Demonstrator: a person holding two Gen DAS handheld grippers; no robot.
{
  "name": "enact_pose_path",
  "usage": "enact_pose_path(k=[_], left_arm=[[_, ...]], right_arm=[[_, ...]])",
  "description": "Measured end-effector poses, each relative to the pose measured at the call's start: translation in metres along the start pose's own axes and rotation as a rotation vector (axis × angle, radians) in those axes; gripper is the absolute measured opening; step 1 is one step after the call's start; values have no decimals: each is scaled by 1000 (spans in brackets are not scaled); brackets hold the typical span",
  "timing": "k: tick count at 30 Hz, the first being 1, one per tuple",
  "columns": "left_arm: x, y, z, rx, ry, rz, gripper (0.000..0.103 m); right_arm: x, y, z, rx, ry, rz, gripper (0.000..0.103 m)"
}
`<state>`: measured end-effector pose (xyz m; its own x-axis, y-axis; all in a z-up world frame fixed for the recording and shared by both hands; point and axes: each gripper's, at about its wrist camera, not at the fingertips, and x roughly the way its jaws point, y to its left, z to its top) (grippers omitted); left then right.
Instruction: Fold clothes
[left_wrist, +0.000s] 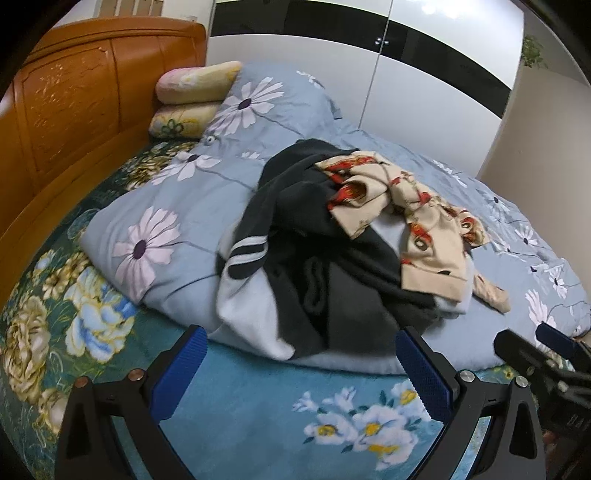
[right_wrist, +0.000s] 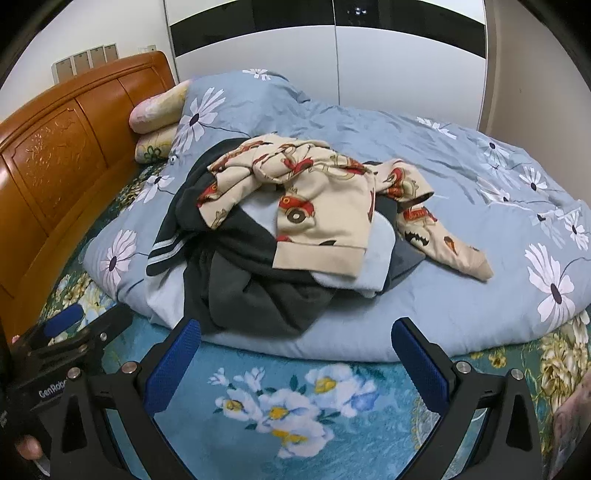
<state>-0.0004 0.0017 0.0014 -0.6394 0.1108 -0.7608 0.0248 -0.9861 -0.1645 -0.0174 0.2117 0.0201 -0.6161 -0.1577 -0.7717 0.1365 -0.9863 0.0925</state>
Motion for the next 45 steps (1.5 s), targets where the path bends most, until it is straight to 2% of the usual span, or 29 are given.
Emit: enact_pose_path(k=[13, 23, 29, 38, 45], left_arm=[[-7, -20, 11, -11, -59, 16, 103], [-18, -14, 19, -60, -62, 15, 103], [-23, -8, 9, -73, -84, 10, 103], [-22, 7, 4, -87, -74, 5, 103], [-14, 4, 12, -49, -58, 13, 103]], right_arm=[[-17, 9, 13, -40, -65, -22, 103], [-39, 28, 19, -69, -70, -43, 103], [-50, 36, 22, -82, -87, -56, 103], [-47, 45, 22, -118, -91, -56, 103], [-37, 41, 25, -123, -91, -41, 103]])
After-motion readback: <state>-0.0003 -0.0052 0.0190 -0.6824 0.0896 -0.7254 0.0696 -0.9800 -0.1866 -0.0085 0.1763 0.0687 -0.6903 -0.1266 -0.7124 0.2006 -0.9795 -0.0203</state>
